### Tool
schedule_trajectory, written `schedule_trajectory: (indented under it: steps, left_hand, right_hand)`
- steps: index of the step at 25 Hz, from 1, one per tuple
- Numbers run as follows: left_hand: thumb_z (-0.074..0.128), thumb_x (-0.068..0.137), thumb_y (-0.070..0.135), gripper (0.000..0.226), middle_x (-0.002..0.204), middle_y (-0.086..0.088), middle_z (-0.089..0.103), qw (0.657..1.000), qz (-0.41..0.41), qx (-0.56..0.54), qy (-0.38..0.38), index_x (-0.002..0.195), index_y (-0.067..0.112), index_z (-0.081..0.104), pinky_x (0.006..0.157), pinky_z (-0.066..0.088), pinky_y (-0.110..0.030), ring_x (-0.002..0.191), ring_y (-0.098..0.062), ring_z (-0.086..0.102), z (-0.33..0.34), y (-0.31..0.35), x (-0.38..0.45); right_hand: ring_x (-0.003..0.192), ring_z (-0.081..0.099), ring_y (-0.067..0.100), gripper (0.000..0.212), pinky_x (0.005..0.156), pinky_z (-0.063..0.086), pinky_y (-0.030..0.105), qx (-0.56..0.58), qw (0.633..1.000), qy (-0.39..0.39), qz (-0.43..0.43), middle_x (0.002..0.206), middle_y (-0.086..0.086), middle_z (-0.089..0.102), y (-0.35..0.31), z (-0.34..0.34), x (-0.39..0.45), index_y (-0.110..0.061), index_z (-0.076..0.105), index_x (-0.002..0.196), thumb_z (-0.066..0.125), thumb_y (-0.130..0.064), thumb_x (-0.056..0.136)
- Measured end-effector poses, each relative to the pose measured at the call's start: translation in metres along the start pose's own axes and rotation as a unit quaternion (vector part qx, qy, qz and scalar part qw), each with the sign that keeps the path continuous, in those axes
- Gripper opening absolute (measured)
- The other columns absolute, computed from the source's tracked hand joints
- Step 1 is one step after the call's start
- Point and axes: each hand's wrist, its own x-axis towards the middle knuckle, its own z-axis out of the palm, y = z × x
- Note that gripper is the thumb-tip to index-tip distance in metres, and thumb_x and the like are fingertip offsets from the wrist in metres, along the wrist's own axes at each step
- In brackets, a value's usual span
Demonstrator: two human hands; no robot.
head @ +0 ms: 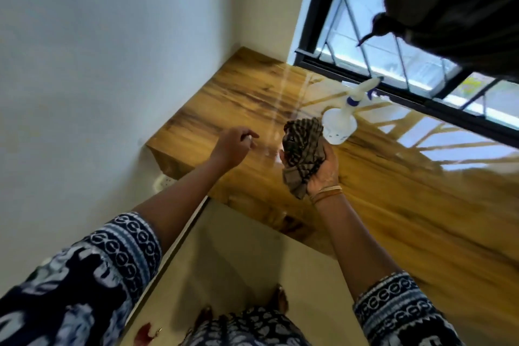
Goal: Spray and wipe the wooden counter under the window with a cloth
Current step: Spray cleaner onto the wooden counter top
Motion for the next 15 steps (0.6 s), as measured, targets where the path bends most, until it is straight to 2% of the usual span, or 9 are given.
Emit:
schedule_trajectory:
  steps: [4,7,11,13,15]
  left_hand:
    - [0.045,0.091,0.005,0.029,0.083,-0.005,0.073,0.999,0.022,-0.023,-0.031,0.105,0.011,0.069,0.070,0.057,-0.045,0.074,-0.027,0.069,0.076,0.063,0.048]
    - [0.051,0.092,0.008,0.030,0.103,-0.011,0.070,0.998,0.043,-0.041,-0.010,0.120,0.010,0.062,0.071,0.054,-0.033,0.085,-0.025,0.066,0.121,0.109,0.080]
    - [0.068,0.086,0.019,0.063,0.131,-0.017,0.052,0.997,0.029,-0.067,0.014,0.141,0.009,0.038,0.086,0.042,-0.030,0.116,-0.026,0.052,0.163,0.156,0.115]
    - [0.073,0.083,0.024,0.078,0.134,-0.010,0.048,0.995,0.011,-0.100,0.009,0.146,0.011,0.029,0.084,0.038,-0.027,0.114,-0.021,0.050,0.177,0.169,0.126]
    - [0.077,0.079,0.028,0.082,0.126,-0.001,0.048,0.986,-0.023,-0.161,0.036,0.146,0.021,0.029,0.082,0.037,-0.025,0.106,-0.013,0.048,0.186,0.174,0.134]
  right_hand:
    - [0.102,0.066,0.033,0.043,0.083,0.057,0.044,0.013,0.997,0.011,-0.069,0.118,0.017,0.066,-0.078,-0.037,0.000,-0.006,0.063,0.122,0.046,-0.036,0.097]
    - [0.104,0.065,0.033,0.044,0.087,0.056,0.043,-0.011,0.996,0.024,-0.080,0.119,0.016,0.066,-0.129,-0.061,0.004,-0.005,0.068,0.118,0.045,-0.037,0.097]
    - [0.093,0.069,0.031,0.045,0.081,0.058,0.041,-0.007,0.994,0.046,-0.099,0.109,0.016,0.070,-0.183,-0.079,0.007,-0.005,0.073,0.107,0.048,-0.039,0.091]
    - [0.092,0.070,0.031,0.045,0.081,0.058,0.041,-0.011,0.994,0.049,-0.100,0.108,0.015,0.070,-0.202,-0.085,0.010,-0.006,0.075,0.104,0.051,-0.039,0.087]
    - [0.094,0.068,0.032,0.046,0.079,0.059,0.041,-0.009,0.995,0.044,-0.088,0.113,0.016,0.068,-0.216,-0.087,0.014,-0.005,0.071,0.112,0.053,-0.039,0.087]
